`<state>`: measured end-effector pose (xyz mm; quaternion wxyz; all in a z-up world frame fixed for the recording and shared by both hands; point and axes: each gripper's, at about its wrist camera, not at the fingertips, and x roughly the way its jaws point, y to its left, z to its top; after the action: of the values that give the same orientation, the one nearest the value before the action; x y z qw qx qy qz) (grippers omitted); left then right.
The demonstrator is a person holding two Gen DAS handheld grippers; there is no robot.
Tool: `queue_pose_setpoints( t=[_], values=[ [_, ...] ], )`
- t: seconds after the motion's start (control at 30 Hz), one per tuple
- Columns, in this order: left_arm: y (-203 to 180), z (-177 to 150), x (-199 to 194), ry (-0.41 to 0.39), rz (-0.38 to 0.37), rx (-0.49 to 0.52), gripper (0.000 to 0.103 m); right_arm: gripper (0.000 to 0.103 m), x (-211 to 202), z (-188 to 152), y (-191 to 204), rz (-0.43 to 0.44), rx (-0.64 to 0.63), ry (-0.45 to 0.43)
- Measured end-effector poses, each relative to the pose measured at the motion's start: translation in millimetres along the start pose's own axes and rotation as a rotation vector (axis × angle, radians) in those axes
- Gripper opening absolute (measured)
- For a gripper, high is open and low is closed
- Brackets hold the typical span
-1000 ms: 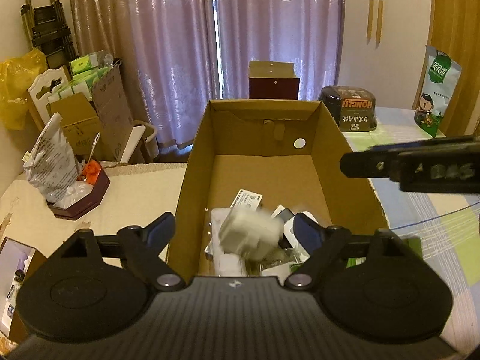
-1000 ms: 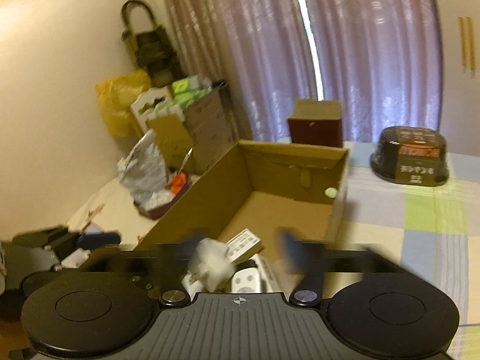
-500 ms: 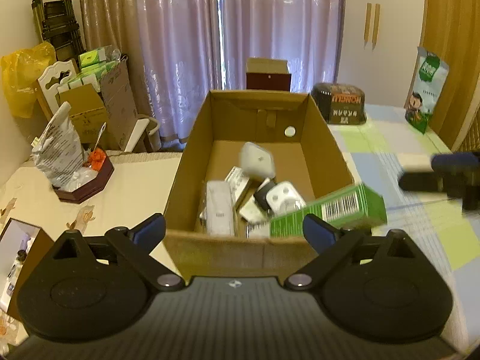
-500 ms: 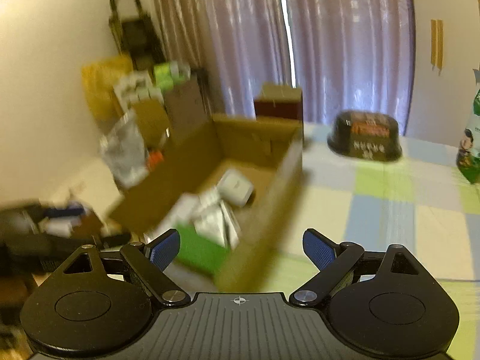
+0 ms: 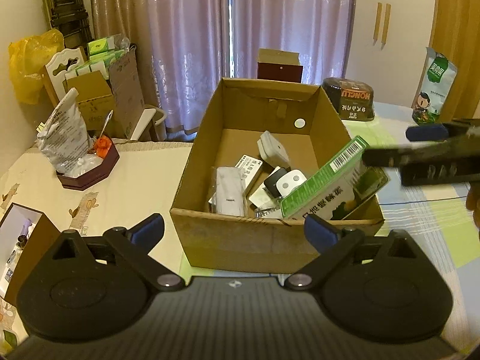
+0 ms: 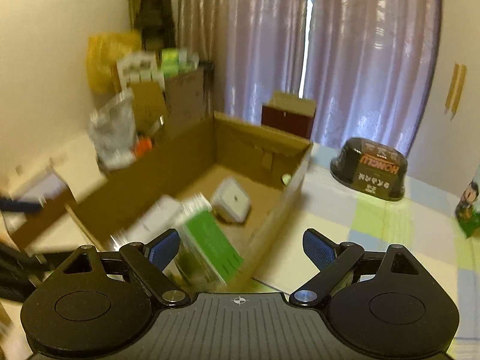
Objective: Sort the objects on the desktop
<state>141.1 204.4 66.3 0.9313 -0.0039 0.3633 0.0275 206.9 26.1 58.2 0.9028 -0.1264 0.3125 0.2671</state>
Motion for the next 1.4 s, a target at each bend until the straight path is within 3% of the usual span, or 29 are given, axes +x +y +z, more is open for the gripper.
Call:
queue_pose_setpoints(
  t=[0.2, 0.33, 0.47, 0.6, 0.73, 0.83, 0.97, 1.0, 1.03, 1.4],
  values=[
    [-1.7, -0.8, 7.4, -0.002, -0.012, -0.004, 0.098, 0.092, 46.0, 7.2, -4.1, -0.007, -0.012, -0.01],
    [-3.0, -1.4, 13.3, 0.009, -0.02, 0.007, 0.099, 0.091, 51.8, 20.5, -5.4, -0.024, -0.048, 0.005],
    [1.3, -2.8, 11.9, -0.003, -0.023, -0.004, 0.099, 0.091, 22.5, 21.7, -5.0, 0.042, -0.073, 0.071],
    [4.1, -5.8, 12.6, -0.004, -0.02, -0.025, 0.1, 0.091, 19.2, 4.8, 3.7, 0.028, -0.181, 0.142],
    [1.9, -7.0, 13.5, 0.006, -0.016, -0.028, 0.1, 0.091, 42.2, 5.1, 5.0, 0.026, -0.148, 0.128],
    [1.2, -5.8, 12.7, 0.011, -0.014, -0.025, 0.1, 0.091, 50.1, 12.3, -2.7, 0.055, -0.05, 0.118],
    [1.4, -5.6, 10.0, 0.019, -0.002, -0.027, 0.101, 0.092, 30.8, 8.5, -6.0, 0.09, 0.029, 0.093],
    [1.1, -6.2, 8.5, 0.02, 0.003, -0.028, 0.102, 0.102, 25.7, 6.8, -7.0, 0.097, 0.056, 0.098],
    [0.6, -7.7, 6.1, 0.021, 0.009, -0.028, 0.102, 0.103, 20.1, 3.8, -8.3, 0.098, 0.087, 0.104],
    [-1.3, -28.3, -42.3, 0.069, 0.016, -0.045, 0.102, 0.103, -53.9, -16.4, 13.0, 0.072, 0.24, 0.148]
  ],
)
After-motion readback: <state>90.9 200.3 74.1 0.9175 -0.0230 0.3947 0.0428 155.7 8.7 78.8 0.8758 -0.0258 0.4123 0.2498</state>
